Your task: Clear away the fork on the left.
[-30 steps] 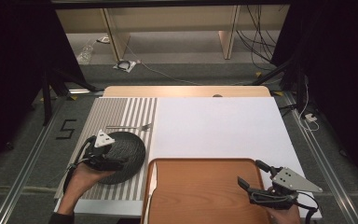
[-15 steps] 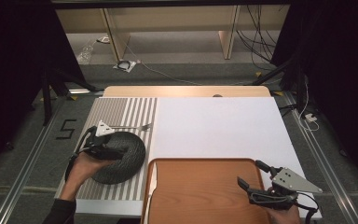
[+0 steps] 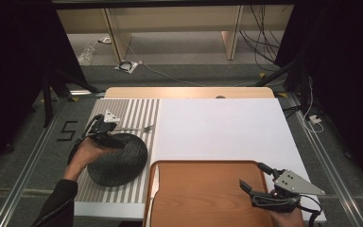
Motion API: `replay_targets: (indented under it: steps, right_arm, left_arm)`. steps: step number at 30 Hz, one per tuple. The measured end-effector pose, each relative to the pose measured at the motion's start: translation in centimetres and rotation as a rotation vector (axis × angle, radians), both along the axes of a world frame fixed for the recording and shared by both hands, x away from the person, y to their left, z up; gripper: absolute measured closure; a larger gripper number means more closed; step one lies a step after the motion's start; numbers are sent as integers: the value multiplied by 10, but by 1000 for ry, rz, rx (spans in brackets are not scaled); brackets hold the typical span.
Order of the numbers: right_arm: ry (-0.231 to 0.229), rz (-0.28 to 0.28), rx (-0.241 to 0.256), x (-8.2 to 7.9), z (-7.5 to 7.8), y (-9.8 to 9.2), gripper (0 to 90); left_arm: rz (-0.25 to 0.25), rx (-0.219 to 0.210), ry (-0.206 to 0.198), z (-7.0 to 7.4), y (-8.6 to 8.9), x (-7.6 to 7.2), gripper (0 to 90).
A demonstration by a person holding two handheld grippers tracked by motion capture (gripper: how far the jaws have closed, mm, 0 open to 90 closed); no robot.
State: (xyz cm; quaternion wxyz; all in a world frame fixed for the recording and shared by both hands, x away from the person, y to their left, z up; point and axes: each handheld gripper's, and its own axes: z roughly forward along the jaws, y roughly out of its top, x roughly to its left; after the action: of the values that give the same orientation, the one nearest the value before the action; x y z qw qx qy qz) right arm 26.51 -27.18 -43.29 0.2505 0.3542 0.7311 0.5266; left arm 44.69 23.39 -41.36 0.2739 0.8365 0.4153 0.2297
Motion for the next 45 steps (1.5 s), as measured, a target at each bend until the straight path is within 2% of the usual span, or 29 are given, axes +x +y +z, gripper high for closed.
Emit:
replay_targets:
  steps: [3, 7, 8, 12, 17, 23, 25, 30, 37, 38, 45]
  right_arm:
    - [3, 0, -1, 0, 0, 0, 164]
    - [4, -4, -3, 0, 0, -1, 164]
    - [5, -4, -2, 0, 0, 0, 164]
    - [7, -2, -3, 0, 0, 0, 164]
    - [7, -4, 0, 0, 0, -1, 164]
    - [5, 0, -4, 1, -1, -1, 164]
    - [5, 0, -4, 1, 0, -1, 164]
    - [9, -4, 1, 0, 0, -2, 164]
    - [9, 0, 0, 1, -1, -2, 164]
    - [10, 0, -3, 1, -1, -2, 164]
    - [11, 0, -3, 1, -1, -1, 164]
  left_arm:
    - [8, 19, 18, -2, 2, 13, 200]
    - [16, 23, 32, -1, 5, 28, 203]
    - [21, 30, 43, -2, 6, 37, 204]
    - [28, 42, 52, -5, 7, 47, 212]
    - [26, 81, 98, -12, 6, 67, 216]
    - [12, 117, 115, -13, 3, 79, 223]
    - [5, 116, 131, -14, 1, 83, 225]
    - [-7, 152, 159, -18, -4, 93, 235]
    - [-15, 169, 188, -21, -8, 104, 248]
    - [-16, 175, 203, -22, -8, 107, 250]
    - [-22, 190, 227, -26, -7, 111, 263]
